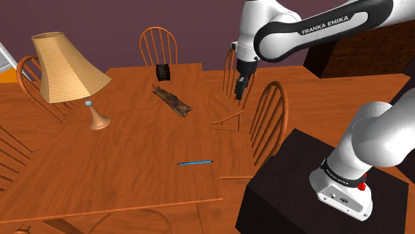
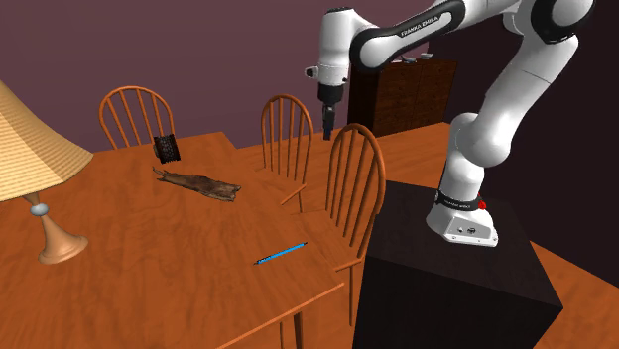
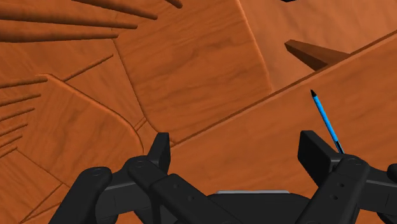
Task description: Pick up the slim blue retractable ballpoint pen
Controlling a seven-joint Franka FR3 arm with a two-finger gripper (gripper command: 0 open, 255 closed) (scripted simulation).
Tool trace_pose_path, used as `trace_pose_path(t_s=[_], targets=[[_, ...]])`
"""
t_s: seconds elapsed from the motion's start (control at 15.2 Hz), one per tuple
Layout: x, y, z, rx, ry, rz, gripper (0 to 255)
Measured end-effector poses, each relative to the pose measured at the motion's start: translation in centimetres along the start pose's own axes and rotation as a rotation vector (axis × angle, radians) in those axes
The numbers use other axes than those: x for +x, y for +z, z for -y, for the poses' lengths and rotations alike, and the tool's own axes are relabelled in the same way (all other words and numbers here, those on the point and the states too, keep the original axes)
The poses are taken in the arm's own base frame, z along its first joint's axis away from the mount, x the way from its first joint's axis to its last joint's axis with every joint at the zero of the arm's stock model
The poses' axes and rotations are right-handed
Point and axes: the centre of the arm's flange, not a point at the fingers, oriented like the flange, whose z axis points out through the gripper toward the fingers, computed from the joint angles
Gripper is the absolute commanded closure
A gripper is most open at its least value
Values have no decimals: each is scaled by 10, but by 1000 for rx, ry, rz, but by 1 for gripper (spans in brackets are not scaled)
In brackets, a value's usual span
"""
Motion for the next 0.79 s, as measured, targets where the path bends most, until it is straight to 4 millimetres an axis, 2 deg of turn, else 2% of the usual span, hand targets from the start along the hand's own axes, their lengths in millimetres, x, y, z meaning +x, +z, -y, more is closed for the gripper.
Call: trace_pose_path(t_s=[0.4, 0.53, 0.79], targets=[[33, 52, 41, 14, -122, 26, 0], [44, 77, 54, 19, -162, 34, 0], [65, 113, 85, 28, -243, 51, 0]])
